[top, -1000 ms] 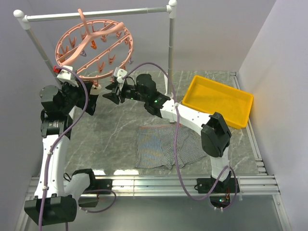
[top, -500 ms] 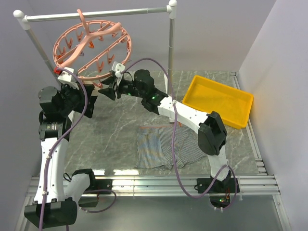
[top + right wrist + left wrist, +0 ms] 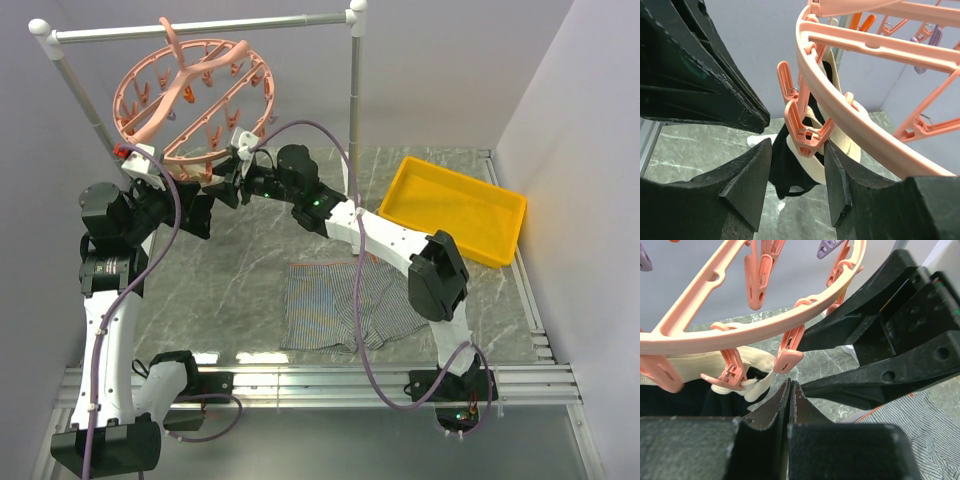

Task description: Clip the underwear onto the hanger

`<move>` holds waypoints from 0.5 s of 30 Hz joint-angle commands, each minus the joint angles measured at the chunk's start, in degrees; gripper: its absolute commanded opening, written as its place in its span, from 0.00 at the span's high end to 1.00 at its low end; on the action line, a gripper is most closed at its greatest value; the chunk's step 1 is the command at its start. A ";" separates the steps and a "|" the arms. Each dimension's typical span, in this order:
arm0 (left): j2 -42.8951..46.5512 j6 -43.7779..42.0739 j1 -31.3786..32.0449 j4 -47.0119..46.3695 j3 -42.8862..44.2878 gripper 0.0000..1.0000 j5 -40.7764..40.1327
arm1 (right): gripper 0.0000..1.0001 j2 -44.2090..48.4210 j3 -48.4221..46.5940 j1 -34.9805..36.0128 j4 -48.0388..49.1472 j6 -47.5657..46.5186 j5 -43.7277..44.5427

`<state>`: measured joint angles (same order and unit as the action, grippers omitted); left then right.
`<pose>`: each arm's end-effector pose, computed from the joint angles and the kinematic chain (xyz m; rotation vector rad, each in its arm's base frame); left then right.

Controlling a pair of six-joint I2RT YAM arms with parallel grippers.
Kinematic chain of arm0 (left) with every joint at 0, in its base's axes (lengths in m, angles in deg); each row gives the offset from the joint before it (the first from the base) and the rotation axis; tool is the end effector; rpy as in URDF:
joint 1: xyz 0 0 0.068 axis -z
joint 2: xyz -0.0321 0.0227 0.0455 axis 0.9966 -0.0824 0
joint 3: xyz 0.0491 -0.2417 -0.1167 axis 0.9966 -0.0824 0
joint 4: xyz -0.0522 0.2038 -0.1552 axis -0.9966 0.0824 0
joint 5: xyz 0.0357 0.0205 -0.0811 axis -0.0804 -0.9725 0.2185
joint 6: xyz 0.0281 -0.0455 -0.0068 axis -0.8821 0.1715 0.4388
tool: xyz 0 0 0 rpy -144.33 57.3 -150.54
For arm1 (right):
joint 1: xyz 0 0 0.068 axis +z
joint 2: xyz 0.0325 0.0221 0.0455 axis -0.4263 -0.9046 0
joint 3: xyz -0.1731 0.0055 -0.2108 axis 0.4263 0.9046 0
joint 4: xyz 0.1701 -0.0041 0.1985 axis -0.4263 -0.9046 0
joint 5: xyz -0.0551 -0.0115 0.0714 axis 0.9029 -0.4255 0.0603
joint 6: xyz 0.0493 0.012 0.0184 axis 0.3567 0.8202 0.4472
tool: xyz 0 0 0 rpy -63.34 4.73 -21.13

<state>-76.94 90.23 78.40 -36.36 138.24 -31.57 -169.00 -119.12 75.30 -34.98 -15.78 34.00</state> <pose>0.1892 0.0040 0.4087 0.2264 1.6488 -0.4549 0.3023 0.3882 0.3754 -1.0778 1.0666 0.9774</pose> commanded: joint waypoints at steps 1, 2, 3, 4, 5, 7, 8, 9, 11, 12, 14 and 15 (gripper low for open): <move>0.95 0.79 0.28 -0.73 0.81 0.94 1.52 | 0.45 -1.24 -3.04 0.30 2.43 0.57 0.91; 0.95 0.79 0.20 -0.73 0.99 0.94 1.35 | 0.44 -1.33 -3.05 0.39 2.43 0.48 1.69; 1.04 0.79 0.19 -0.73 1.08 0.93 1.26 | 0.43 -1.50 -3.13 0.21 2.51 0.31 2.22; 0.95 1.05 0.19 -0.73 1.08 0.90 1.08 | 0.43 -1.59 -3.05 0.30 2.51 0.31 2.66; 1.04 1.06 0.19 -0.99 1.16 0.88 0.91 | 0.43 -1.59 -3.05 0.39 2.51 0.13 3.19; 1.04 1.23 0.19 -1.25 1.17 0.83 0.82 | 0.42 -1.33 -2.78 0.39 2.78 0.04 3.37; 1.13 1.23 0.19 -1.60 1.25 0.82 0.90 | 0.42 -1.33 -2.70 0.47 2.86 0.04 3.46; 0.95 1.23 0.19 -1.78 1.34 0.82 0.99 | 0.42 -1.24 -2.52 0.47 3.04 0.04 3.72; 0.86 1.41 0.19 -2.48 1.34 0.81 1.69 | 0.42 -1.15 -2.34 0.47 3.22 0.04 3.72; 0.60 1.58 0.28 -2.92 1.34 0.80 1.96 | 0.42 -1.07 -2.26 0.47 3.39 0.04 3.72; 0.25 1.94 0.28 -3.36 1.52 0.80 2.57 | 0.42 -0.98 -1.90 0.74 3.48 -0.05 3.72; 0.07 2.11 0.20 -3.80 1.43 0.80 2.83 | 0.42 -0.80 -1.73 0.74 3.74 0.04 3.64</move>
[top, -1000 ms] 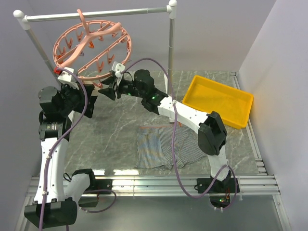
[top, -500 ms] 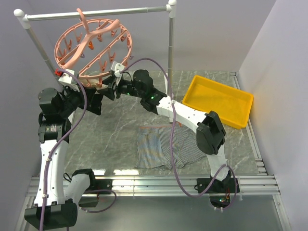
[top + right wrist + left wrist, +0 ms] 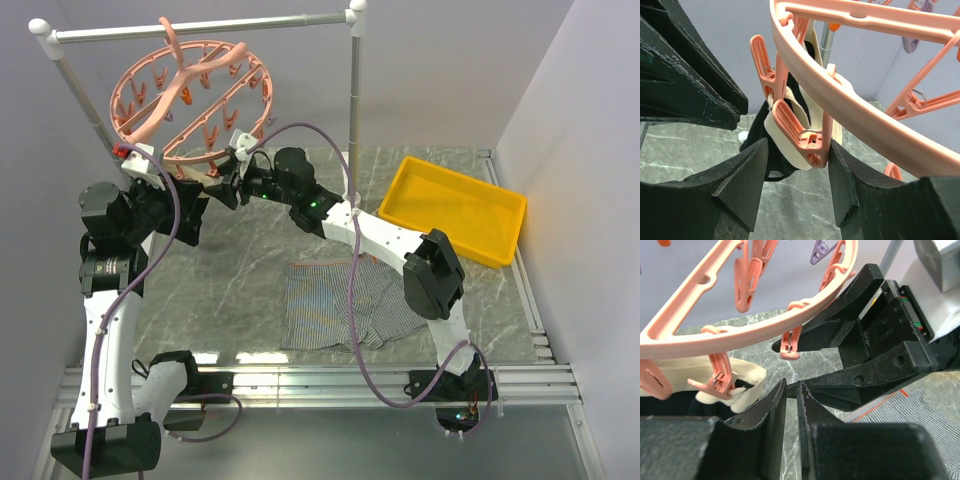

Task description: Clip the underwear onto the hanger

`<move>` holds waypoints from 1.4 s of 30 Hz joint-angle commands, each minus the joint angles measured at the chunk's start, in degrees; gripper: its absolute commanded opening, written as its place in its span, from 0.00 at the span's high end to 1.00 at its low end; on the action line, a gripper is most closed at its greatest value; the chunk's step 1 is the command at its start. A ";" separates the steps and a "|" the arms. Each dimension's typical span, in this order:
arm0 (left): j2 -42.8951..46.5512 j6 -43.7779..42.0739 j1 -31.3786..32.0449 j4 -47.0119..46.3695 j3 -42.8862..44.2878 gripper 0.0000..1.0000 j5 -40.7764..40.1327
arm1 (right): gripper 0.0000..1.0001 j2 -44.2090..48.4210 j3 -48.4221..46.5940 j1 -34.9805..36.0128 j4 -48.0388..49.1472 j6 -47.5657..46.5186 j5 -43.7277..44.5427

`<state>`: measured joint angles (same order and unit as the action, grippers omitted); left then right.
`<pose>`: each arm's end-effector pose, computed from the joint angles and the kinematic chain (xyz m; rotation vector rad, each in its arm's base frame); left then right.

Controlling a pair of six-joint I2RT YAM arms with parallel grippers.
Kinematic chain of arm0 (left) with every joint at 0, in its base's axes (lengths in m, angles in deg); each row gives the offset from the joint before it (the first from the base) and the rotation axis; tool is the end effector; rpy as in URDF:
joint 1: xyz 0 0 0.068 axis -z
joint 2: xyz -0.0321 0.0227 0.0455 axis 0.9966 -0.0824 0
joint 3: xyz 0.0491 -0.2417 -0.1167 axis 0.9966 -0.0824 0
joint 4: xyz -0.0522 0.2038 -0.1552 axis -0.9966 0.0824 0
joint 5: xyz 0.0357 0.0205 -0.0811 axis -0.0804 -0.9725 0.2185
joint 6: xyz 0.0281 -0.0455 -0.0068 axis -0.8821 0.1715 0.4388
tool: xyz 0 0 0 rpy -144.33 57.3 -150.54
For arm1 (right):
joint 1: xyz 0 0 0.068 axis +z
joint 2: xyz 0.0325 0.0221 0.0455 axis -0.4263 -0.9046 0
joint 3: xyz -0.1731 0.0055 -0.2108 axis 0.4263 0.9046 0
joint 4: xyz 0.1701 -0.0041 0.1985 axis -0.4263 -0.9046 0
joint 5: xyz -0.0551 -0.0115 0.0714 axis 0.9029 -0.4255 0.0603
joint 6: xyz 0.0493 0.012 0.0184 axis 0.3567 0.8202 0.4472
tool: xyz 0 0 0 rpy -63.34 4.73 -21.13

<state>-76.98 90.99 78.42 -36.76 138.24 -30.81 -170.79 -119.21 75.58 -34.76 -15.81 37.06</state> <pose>0.1893 0.0035 0.4093 0.2279 1.6442 -0.4743 0.3072 0.3954 0.3616 -1.0515 1.1143 0.9457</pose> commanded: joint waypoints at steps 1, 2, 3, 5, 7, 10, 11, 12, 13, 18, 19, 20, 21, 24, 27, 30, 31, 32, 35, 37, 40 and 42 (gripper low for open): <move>-0.06 1.43 0.17 -3.84 1.52 0.80 2.33 | 0.42 0.99 -1.64 0.45 3.53 0.06 0.40; -0.15 1.61 0.17 -4.02 1.60 0.79 2.86 | 0.43 1.08 -1.55 0.45 3.61 0.06 0.31; -0.41 1.87 0.26 -4.37 1.60 0.79 3.12 | 0.43 1.08 -1.55 0.45 3.61 0.06 0.05; -0.94 2.05 0.17 -5.25 1.69 0.79 3.74 | 0.44 1.17 -1.55 0.45 3.53 -0.02 -1.00; -1.38 2.14 0.17 -6.13 1.78 0.80 4.27 | 0.45 1.25 -1.47 0.45 3.35 -0.20 -2.23; -2.17 2.40 0.61 -7.18 2.13 0.81 5.23 | 0.47 1.52 -1.46 0.45 3.00 -0.11 -3.55; -2.60 2.40 0.70 -7.27 2.39 0.81 5.67 | 0.47 1.61 -1.46 0.45 2.91 -0.11 -4.34; -2.87 2.05 0.87 -7.45 2.48 0.82 6.37 | 0.47 1.52 -1.38 0.45 2.74 -0.11 -4.70; -2.87 1.96 1.31 -7.54 2.48 0.82 6.64 | 0.47 1.61 -1.55 0.45 2.73 -0.03 -4.96; -3.05 0.82 2.28 -8.42 1.96 0.83 7.78 | 0.53 1.87 -1.73 0.45 2.47 0.24 -6.19; -3.05 0.82 2.46 -8.59 1.96 0.84 8.13 | 0.53 1.87 -1.82 0.37 2.47 0.33 -6.28; -3.14 0.91 2.46 -8.85 1.87 0.85 8.40 | 0.54 1.78 -1.82 0.45 2.47 0.50 -6.28; -3.14 1.26 2.54 -8.94 1.87 0.87 8.49 | 0.54 1.87 -1.90 0.37 2.56 0.59 -6.11; -3.49 1.96 2.63 -9.03 2.13 0.92 8.49 | 0.54 1.87 -1.82 0.37 2.65 1.12 -5.40; -3.31 2.93 2.72 -9.12 1.87 0.97 7.79 | 0.54 2.13 -1.38 0.19 3.00 2.61 -4.53; -2.87 4.77 2.72 -9.30 1.08 0.99 7.26 | 0.52 2.57 -0.76 -0.16 3.87 5.24 -2.95; -2.79 5.30 2.63 -9.56 0.73 0.99 7.26 | 0.52 2.57 -0.76 -0.16 3.96 6.55 -1.72; -2.44 6.52 2.72 -9.65 0.46 1.00 6.82 | 0.52 2.57 -0.76 -0.34 4.23 7.61 -1.45; -2.08 8.37 2.72 -10.17 -0.33 1.00 6.38 | 0.55 2.57 -1.02 -0.60 4.58 10.17 -0.92; -1.91 11.00 2.63 -10.35 -0.68 0.99 5.85 | 0.61 2.49 -1.11 -0.60 4.76 10.78 -0.48; -1.64 13.74 2.72 -10.00 -0.77 0.92 5.32 | 0.76 2.31 -2.08 -0.69 4.05 11.31 -1.44; -1.12 14.53 2.72 -9.65 -0.68 0.82 5.06 | 0.83 2.13 -2.52 -0.86 3.62 11.66 -2.67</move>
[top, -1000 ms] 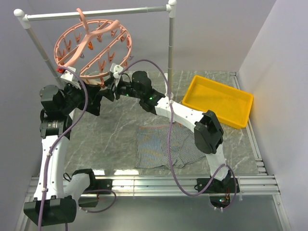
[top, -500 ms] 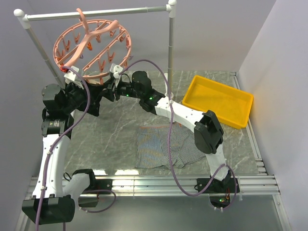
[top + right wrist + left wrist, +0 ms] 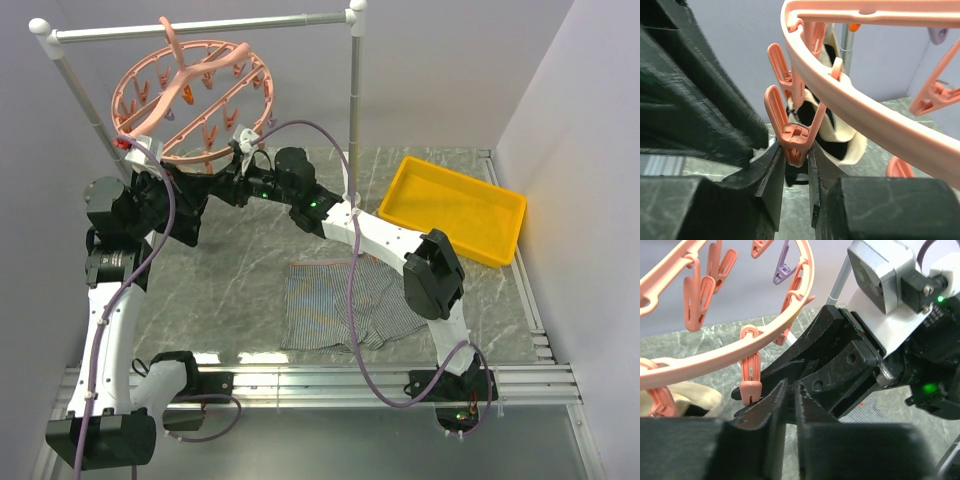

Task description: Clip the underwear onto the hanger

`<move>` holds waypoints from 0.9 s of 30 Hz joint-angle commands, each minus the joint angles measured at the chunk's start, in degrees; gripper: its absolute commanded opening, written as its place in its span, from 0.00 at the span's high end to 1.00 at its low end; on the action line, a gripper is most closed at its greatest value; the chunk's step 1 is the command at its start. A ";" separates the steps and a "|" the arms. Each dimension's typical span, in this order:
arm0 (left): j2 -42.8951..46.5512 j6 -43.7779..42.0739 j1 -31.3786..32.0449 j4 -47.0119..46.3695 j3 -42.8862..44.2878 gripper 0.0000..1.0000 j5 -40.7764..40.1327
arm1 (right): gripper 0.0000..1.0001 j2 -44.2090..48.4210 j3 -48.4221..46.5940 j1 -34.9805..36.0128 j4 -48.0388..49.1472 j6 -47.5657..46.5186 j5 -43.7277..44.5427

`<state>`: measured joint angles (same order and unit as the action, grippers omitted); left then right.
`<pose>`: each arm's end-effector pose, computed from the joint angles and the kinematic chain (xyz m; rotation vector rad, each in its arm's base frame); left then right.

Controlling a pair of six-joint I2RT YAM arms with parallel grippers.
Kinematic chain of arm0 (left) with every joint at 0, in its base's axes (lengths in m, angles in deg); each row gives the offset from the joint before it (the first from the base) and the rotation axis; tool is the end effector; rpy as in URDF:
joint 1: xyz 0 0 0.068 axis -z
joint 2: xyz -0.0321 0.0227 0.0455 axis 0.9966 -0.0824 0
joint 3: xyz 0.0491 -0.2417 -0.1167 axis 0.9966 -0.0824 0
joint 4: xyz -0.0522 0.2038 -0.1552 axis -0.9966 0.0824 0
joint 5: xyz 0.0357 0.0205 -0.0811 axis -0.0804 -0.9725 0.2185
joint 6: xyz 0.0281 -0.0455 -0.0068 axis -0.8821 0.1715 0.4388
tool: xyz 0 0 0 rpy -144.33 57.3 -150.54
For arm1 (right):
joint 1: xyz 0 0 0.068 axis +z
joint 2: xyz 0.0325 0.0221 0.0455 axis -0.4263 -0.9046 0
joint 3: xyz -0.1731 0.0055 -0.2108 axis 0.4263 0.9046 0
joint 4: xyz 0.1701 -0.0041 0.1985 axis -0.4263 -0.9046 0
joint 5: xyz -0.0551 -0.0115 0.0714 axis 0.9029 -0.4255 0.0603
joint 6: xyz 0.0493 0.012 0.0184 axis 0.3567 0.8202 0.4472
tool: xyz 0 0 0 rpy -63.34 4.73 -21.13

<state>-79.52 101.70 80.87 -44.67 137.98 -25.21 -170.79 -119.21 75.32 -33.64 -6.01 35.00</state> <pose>0.2016 -0.0065 0.4143 0.2214 1.5926 -0.7034 0.3076 0.3940 0.3636 -0.9868 1.1862 1.1014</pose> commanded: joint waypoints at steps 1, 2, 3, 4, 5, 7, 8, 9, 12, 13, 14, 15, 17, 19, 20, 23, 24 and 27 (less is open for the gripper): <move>1.68 4.26 0.10 -1.56 -0.33 0.77 -1.49 | 0.85 2.13 -2.69 -0.69 2.32 2.57 -1.14; 2.12 4.96 0.01 -1.13 -0.07 0.73 -1.76 | 0.86 2.05 -3.22 -1.04 1.89 2.84 -1.93; 2.21 5.31 -0.51 -0.95 0.28 0.67 -1.94 | 0.89 1.96 -3.31 -1.22 1.62 3.19 -3.77; 2.65 5.92 -1.04 -1.03 0.81 0.66 -1.68 | 0.90 1.78 -3.57 -1.30 1.36 4.24 -4.48; 2.91 7.32 -1.65 -1.38 0.99 0.65 -0.98 | 0.92 1.70 -4.01 -1.48 1.10 4.94 -5.53; 3.79 9.00 -3.76 -3.31 1.16 0.61 0.86 | 0.96 1.26 -4.45 -2.10 0.83 7.31 -8.26; 4.05 10.57 -4.29 -3.93 1.08 0.59 1.48 | 0.97 1.08 -5.06 -2.44 0.74 8.19 -9.05; 4.23 11.11 -5.34 -4.63 1.16 0.57 2.10 | 0.99 0.82 -5.33 -2.88 0.65 9.16 -9.84; 4.76 12.26 -6.23 -4.46 0.73 0.52 3.77 | 1.00 -0.50 -7.08 -3.76 0.39 13.11 -13.09; 4.85 12.26 -6.58 -4.37 0.12 0.50 4.56 | 1.00 -1.11 -7.70 -4.20 0.22 14.95 -14.58; 4.94 12.43 -6.76 -4.46 -0.24 0.48 5.52 | 1.00 -1.47 -8.66 -4.38 0.13 15.75 -15.47; 5.02 12.87 -6.84 -4.81 -1.20 0.47 5.96 | 1.00 -1.82 -9.19 -4.73 -0.05 17.33 -16.17; 5.02 14.80 -7.02 -7.61 -2.17 0.44 7.80 | 1.00 -2.70 -10.25 -4.91 0.04 18.83 -18.72; 4.41 17.08 -7.02 -10.94 -3.23 0.40 8.95 | 1.00 -3.31 -10.52 -5.08 0.74 21.11 -20.47; 4.15 17.87 -7.02 -11.75 -3.49 0.38 9.22 | 1.00 -3.40 -10.43 -5.09 0.91 21.64 -20.92; 3.36 19.02 -7.11 -13.86 -4.20 0.36 9.13 | 1.00 -3.23 -9.47 -5.00 1.53 22.96 -21.02; 3.27 19.29 -7.11 -14.47 -4.55 0.36 8.79 | 1.00 -3.05 -9.03 -4.91 1.62 23.32 -20.75; 2.74 20.17 -7.02 -16.41 -5.16 0.38 7.99 | 1.00 -2.00 -7.09 -4.91 0.92 21.92 -18.56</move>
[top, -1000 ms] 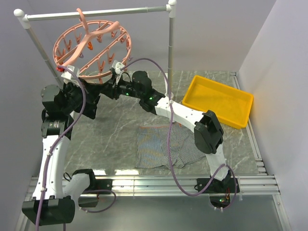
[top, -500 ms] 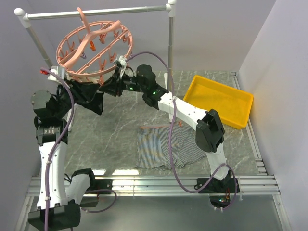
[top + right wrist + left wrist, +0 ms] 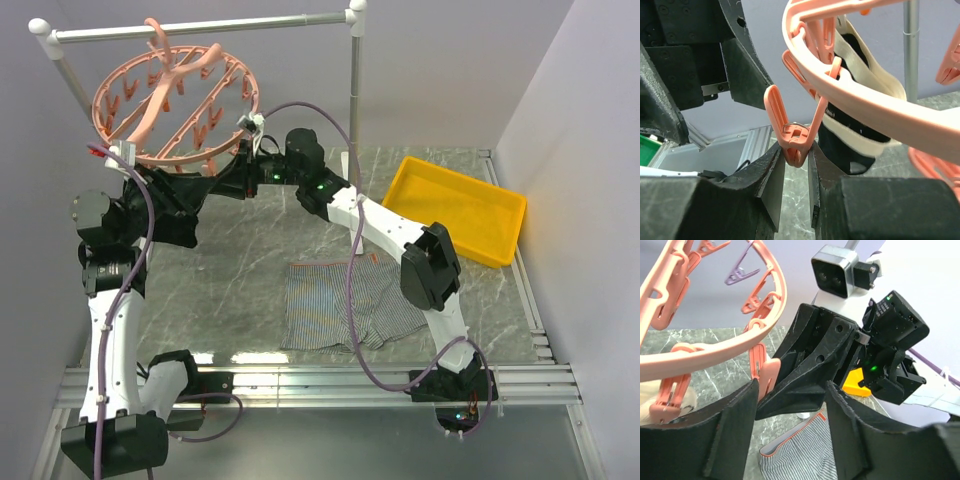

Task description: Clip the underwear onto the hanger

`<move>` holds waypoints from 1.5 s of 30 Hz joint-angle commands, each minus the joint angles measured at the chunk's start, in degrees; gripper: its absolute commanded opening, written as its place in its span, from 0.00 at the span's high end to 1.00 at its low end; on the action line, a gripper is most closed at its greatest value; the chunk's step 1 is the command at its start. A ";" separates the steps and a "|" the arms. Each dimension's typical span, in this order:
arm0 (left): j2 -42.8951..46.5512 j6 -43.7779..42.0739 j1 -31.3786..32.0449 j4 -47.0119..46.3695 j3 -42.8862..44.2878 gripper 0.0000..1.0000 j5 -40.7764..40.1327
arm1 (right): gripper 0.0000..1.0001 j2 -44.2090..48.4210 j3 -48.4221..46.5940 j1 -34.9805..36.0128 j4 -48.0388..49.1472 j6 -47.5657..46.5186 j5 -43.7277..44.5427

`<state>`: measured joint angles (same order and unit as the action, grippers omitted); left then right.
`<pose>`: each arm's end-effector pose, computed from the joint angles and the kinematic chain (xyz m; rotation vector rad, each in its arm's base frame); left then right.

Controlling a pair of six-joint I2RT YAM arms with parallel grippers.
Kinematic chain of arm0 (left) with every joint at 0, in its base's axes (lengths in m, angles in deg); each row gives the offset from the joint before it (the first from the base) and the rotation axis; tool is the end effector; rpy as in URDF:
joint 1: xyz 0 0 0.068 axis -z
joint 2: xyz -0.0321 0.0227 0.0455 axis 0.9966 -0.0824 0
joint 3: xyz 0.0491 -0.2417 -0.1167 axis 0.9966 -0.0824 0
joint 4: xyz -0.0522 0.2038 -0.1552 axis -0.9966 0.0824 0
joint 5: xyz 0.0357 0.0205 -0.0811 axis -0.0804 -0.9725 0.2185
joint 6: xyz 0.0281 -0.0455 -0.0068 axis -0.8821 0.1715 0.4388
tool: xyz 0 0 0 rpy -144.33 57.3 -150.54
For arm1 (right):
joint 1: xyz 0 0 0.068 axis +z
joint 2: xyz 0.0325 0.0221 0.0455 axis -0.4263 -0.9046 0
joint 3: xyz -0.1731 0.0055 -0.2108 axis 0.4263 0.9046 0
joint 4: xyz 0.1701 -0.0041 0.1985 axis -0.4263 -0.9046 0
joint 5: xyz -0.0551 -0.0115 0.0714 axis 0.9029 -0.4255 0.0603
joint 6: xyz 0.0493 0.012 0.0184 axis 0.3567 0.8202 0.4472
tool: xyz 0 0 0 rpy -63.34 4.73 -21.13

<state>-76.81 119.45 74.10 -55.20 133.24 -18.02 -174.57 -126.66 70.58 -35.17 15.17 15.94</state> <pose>0.1908 0.0119 0.4128 0.0661 1.5248 -0.9023 0.3372 0.3786 0.3737 -1.0249 1.2972 1.5298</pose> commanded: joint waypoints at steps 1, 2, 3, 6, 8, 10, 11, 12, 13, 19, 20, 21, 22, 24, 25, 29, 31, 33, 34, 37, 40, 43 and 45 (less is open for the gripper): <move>-0.23 1.99 -0.33 -5.79 -0.42 0.40 -0.07 | 1.00 2.13 1.15 -0.08 1.92 0.30 1.12; -0.41 1.63 -0.25 -5.36 -0.25 0.43 -0.60 | 1.00 2.40 1.50 0.01 1.57 -0.14 1.82; -0.50 1.19 -0.33 -4.92 0.10 0.44 -1.13 | 1.00 3.01 1.94 0.10 1.13 -1.28 3.91; -0.59 -1.70 -0.25 -1.58 1.42 0.50 -3.85 | 1.00 4.76 3.79 0.71 -0.62 -4.18 10.22; -0.24 -3.99 -0.25 0.35 2.21 0.53 -7.10 | 1.00 5.56 4.84 1.06 -2.56 -6.29 13.85; 0.64 -6.27 -0.07 2.46 2.48 0.54 -9.82 | 1.00 7.14 6.42 2.03 -3.00 -9.01 19.10; 0.99 -6.89 0.28 3.08 2.91 0.55 -10.79 | 1.00 7.49 6.78 2.47 -3.18 -9.98 20.27; 1.34 -7.51 0.46 4.13 3.01 0.55 -11.41 | 1.00 8.11 7.13 3.17 -3.44 -11.99 21.59; 1.52 -8.56 0.63 4.14 3.18 0.56 -11.94 | 1.00 8.37 7.31 3.61 -4.23 -12.62 25.08; 2.84 -11.20 2.13 8.88 3.45 0.54 -17.04 | 1.00 9.78 7.75 7.47 -5.99 -19.30 36.61; 2.93 -11.46 2.48 9.06 3.45 0.54 -17.91 | 1.00 10.04 8.01 8.18 -5.90 -21.48 37.76; 2.93 -11.55 2.65 9.06 3.45 0.54 -18.01 | 1.00 10.22 8.71 8.62 -5.55 -22.46 38.99; 2.84 -11.64 2.74 9.24 3.53 0.53 -18.10 | 1.00 10.31 8.89 9.58 -5.38 -23.34 39.96; 2.58 -11.73 3.27 9.59 4.06 0.51 -18.71 | 1.00 10.05 8.37 11.16 -5.99 -26.59 43.73; 2.49 -11.82 3.44 9.59 4.06 0.51 -19.06 | 1.00 9.96 8.27 11.69 -6.08 -27.47 45.05; 2.14 -12.26 4.94 10.47 4.41 0.46 -20.82 | 1.00 8.91 7.66 13.71 -5.73 -32.48 50.77; 1.61 -12.35 5.20 10.82 4.67 0.44 -22.83 | 1.00 8.47 7.13 14.16 -5.64 -33.37 52.97; 0.82 -12.26 5.38 11.61 4.94 0.46 -24.59 | 1.00 8.03 6.78 14.77 -5.38 -34.60 55.07; 0.56 -12.26 5.29 11.96 5.29 0.48 -26.43 | 1.00 7.94 6.87 14.95 -5.29 -34.86 55.43; -0.50 -11.82 5.29 13.02 5.73 0.55 -29.34 | 1.00 7.76 6.78 15.13 -5.20 -35.39 55.97; -1.38 -11.56 5.29 13.37 5.99 0.63 -30.31 | 1.00 7.32 6.08 15.21 -5.73 -35.39 56.06; -2.08 -11.12 5.38 12.76 5.99 0.72 -29.35 | 1.00 7.32 5.99 15.13 -5.73 -34.87 54.13; -2.69 -10.68 5.29 12.84 6.17 0.79 -29.26 | 0.96 7.67 6.43 15.13 -5.47 -34.16 52.11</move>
<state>-78.90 108.61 79.54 -42.44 137.08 -45.23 -167.60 -118.57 85.48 -42.71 -19.30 69.36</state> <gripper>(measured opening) 0.240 0.278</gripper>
